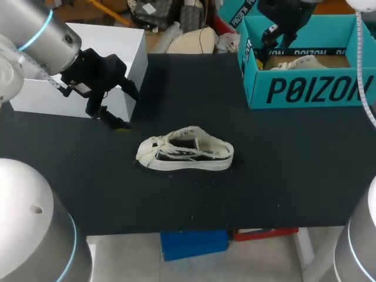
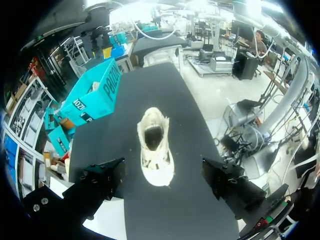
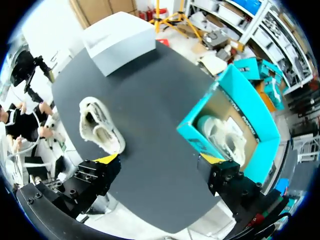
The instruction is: Take the shoe out of the shoebox, open the shoe tongue, remove and reinsert the insole, then place the shoe into the shoebox
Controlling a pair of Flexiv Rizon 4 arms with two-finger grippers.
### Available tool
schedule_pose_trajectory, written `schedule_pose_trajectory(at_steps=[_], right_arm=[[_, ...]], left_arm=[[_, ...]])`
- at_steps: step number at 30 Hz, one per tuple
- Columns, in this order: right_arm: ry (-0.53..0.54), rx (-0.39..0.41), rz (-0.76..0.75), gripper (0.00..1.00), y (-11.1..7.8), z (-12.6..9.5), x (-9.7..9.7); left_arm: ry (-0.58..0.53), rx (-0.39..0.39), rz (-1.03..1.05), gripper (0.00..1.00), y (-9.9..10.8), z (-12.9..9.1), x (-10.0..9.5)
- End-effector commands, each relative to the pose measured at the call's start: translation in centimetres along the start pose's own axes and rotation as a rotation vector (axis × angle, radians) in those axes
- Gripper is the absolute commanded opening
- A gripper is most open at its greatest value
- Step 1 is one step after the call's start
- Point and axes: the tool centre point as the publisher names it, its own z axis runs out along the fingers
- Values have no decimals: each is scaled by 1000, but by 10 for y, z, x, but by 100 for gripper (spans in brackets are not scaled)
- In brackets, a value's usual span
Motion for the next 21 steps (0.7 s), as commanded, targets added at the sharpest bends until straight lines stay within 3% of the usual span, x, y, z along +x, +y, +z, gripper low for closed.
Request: schedule_pose_trajectory(at_steps=[1, 5, 21], right_arm=[[70, -64, -220, 100, -9, 30, 59], [180, -193, -441, 100, -17, 56, 107], [180, -193, -441, 100, -17, 56, 107]], left_arm=[[-2, 2, 2, 100, 1, 1, 0], [-2, 2, 2, 100, 1, 1, 0], [-2, 2, 2, 100, 1, 1, 0]])
